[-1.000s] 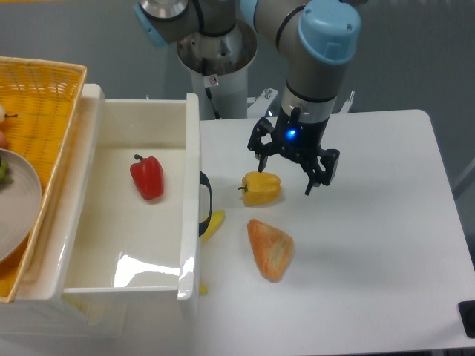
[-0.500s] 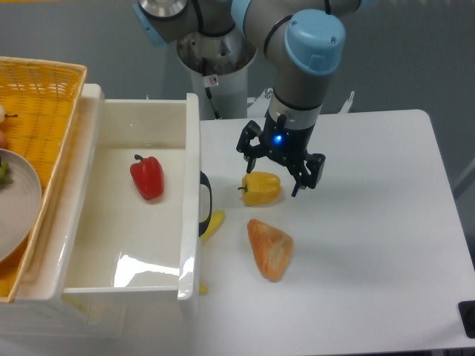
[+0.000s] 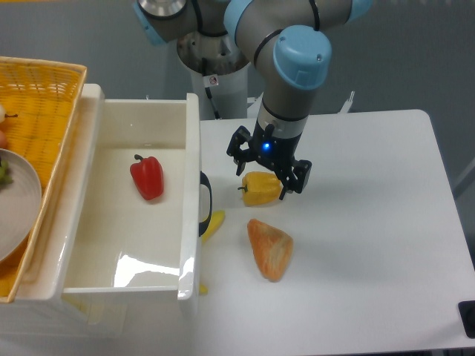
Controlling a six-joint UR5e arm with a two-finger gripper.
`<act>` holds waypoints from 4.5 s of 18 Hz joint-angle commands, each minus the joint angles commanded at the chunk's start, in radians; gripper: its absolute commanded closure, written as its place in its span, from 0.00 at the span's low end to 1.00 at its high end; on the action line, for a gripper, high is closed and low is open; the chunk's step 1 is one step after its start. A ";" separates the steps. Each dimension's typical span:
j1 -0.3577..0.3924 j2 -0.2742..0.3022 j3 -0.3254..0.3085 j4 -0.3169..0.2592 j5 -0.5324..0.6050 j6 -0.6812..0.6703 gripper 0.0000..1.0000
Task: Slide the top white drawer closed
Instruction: 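Lower the open gripper past the yellow pepper toward the table, then move the gripper toward the open drawer's front panel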
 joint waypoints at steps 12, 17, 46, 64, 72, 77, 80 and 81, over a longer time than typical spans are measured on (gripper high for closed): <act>-0.017 -0.034 0.022 0.005 0.000 -0.315 0.00; -0.018 -0.074 0.023 0.002 -0.002 -0.321 0.00; -0.040 -0.235 0.055 0.035 -0.009 -0.460 0.00; -0.072 -0.252 0.055 0.035 -0.011 -0.460 0.00; -0.078 -0.247 0.055 0.035 -0.015 -0.462 0.00; -0.078 -0.244 0.055 0.034 -0.015 -0.463 0.00; -0.078 -0.241 0.052 0.032 -0.015 -0.465 0.00; -0.078 -0.239 0.052 0.032 -0.015 -0.465 0.00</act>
